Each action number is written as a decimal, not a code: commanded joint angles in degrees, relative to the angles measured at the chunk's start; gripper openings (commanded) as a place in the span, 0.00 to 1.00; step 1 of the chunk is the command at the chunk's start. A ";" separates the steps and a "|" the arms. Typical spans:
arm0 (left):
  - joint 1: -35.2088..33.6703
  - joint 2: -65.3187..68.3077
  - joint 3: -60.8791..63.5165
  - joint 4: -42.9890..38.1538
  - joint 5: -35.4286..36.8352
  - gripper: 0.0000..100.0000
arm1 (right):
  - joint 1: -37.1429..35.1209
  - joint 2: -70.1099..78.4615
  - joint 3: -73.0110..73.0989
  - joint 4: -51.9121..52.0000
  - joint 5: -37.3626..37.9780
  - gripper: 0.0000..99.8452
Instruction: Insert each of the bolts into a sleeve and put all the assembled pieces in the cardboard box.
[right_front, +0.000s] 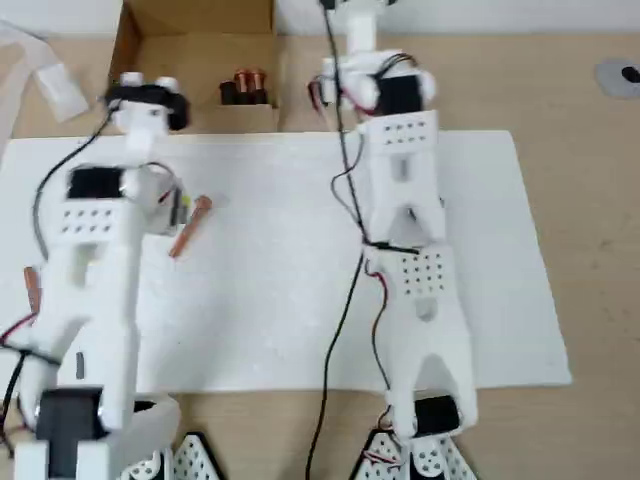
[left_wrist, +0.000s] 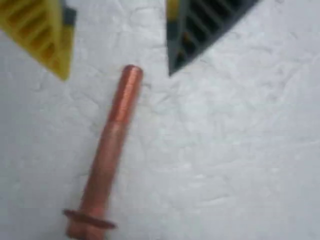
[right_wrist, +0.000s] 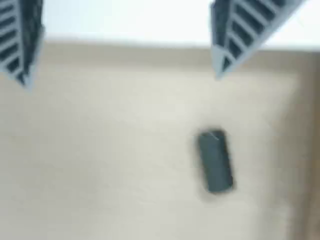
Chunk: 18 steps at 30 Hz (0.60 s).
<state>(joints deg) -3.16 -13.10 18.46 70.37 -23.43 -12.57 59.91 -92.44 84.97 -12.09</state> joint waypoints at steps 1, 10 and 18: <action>3.69 2.59 -6.07 0.18 -1.93 0.14 | 3.30 -8.04 -2.95 4.31 0.09 0.27; 1.23 12.44 -8.00 -4.13 -4.22 0.14 | 8.57 -10.51 -2.95 9.32 0.44 0.27; 0.97 21.05 -10.81 -7.74 -4.22 0.14 | 8.75 -10.51 -2.95 9.67 0.44 0.27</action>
<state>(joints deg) -1.49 6.95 12.48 63.78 -27.38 -4.57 54.55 -92.44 94.55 -12.09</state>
